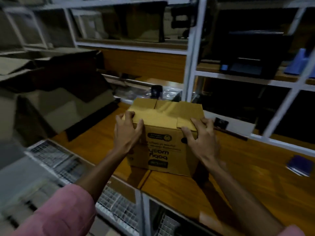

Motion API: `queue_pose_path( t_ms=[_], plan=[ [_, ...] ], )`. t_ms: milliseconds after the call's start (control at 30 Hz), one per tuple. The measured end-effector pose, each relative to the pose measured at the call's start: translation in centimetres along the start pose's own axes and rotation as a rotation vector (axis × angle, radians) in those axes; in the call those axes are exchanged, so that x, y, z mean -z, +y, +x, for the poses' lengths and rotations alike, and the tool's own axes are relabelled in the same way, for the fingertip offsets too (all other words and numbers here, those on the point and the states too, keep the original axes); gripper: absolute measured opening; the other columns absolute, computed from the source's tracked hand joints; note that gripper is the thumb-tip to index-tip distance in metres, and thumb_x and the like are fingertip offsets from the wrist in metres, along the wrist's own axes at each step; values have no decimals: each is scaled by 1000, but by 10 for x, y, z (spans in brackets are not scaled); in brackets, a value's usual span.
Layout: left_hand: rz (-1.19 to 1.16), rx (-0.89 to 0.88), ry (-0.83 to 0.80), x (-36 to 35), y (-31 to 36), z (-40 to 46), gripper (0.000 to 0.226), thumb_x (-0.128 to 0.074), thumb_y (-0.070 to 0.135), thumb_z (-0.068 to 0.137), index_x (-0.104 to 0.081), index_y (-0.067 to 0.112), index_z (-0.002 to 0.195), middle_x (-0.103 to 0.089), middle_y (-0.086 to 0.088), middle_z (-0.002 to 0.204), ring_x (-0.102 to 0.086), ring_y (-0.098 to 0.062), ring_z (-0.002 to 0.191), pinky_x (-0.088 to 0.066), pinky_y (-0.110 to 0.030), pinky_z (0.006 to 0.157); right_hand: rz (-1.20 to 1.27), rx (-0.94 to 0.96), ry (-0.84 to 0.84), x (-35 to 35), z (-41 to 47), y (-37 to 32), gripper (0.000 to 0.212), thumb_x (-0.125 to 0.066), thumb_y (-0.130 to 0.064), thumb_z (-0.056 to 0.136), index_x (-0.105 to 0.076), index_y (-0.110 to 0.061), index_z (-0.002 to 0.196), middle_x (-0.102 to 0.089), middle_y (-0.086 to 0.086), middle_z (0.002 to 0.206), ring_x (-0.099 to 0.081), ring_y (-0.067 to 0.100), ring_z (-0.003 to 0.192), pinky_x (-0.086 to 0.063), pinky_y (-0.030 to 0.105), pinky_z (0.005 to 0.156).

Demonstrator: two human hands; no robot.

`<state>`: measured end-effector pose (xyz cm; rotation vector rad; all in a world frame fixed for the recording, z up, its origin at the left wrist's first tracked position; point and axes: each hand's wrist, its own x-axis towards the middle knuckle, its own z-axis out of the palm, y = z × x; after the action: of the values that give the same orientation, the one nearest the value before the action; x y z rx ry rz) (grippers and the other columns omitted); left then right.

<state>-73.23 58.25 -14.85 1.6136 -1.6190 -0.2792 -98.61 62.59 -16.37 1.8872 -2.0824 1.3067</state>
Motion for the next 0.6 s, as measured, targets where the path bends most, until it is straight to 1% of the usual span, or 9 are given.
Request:
queue_pose_path(
  t_ms=[67,100,200,267,300,367,467,567,600],
  plan=[
    [47,6,2,17,-29,11,62,-37,67,92,-45,25,137,-34,-14,146,-54,-40,120,-49,-53,97,-30,28,-24,-25,4,-28,66,-40,-71,88,-57,-29,137,-41,7,145,-48,32,128,-46,47,95],
    [70,6,4,23,-37,16,59,-38,62,96,-46,24,139,-32,-14,150,-50,-41,126,-47,-53,100,-43,39,-32,-33,6,-37,66,-39,-72,89,-56,-31,137,-41,6,145,-49,33,127,-46,46,93],
    [213,-27,35,42,-60,35,50,-36,48,104,-46,20,144,-27,-15,159,-25,-40,144,-35,-55,110,-79,76,-56,-63,16,-65,64,-36,-75,91,-51,-34,138,-40,6,145,-50,34,124,-48,46,89],
    [338,-86,30,51,-74,48,50,-31,48,106,-45,22,146,-29,-10,161,-13,-35,150,-26,-56,115,-90,74,-56,-78,21,-77,64,-33,-76,91,-49,-36,139,-39,7,143,-49,35,124,-50,48,86],
    [388,-119,21,53,-82,56,50,-28,48,106,-44,23,146,-31,-7,161,-10,-33,151,-23,-55,116,-98,67,-52,-83,23,-82,65,-32,-76,90,-48,-36,139,-38,7,142,-48,35,124,-51,49,85],
    [448,-172,-9,55,-94,70,50,-25,47,107,-44,22,147,-33,-5,161,-12,-29,153,-19,-52,119,-113,51,-34,-93,25,-90,66,-31,-77,90,-47,-35,139,-38,7,141,-48,36,123,-52,50,84],
    [452,-210,-53,54,-106,95,53,-22,45,107,-43,19,148,-33,-7,161,-21,-24,152,-20,-48,121,-118,4,-26,-105,27,-103,65,-38,-73,91,-48,-34,141,-38,7,143,-46,35,126,-51,52,85],
    [425,-276,-69,55,-116,118,60,-16,47,102,-48,15,142,-40,-10,157,-29,-24,149,-23,-47,120,-140,-37,-4,-118,32,-116,65,-39,-73,90,-50,-34,141,-38,7,143,-45,35,127,-51,54,84],
    [407,-306,-75,56,-120,126,61,-17,46,101,-52,13,139,-43,-10,155,-31,-25,148,-23,-47,120,-143,-50,6,-123,34,-118,66,-38,-74,90,-50,-34,141,-38,7,143,-45,34,127,-50,54,84]
  ],
)
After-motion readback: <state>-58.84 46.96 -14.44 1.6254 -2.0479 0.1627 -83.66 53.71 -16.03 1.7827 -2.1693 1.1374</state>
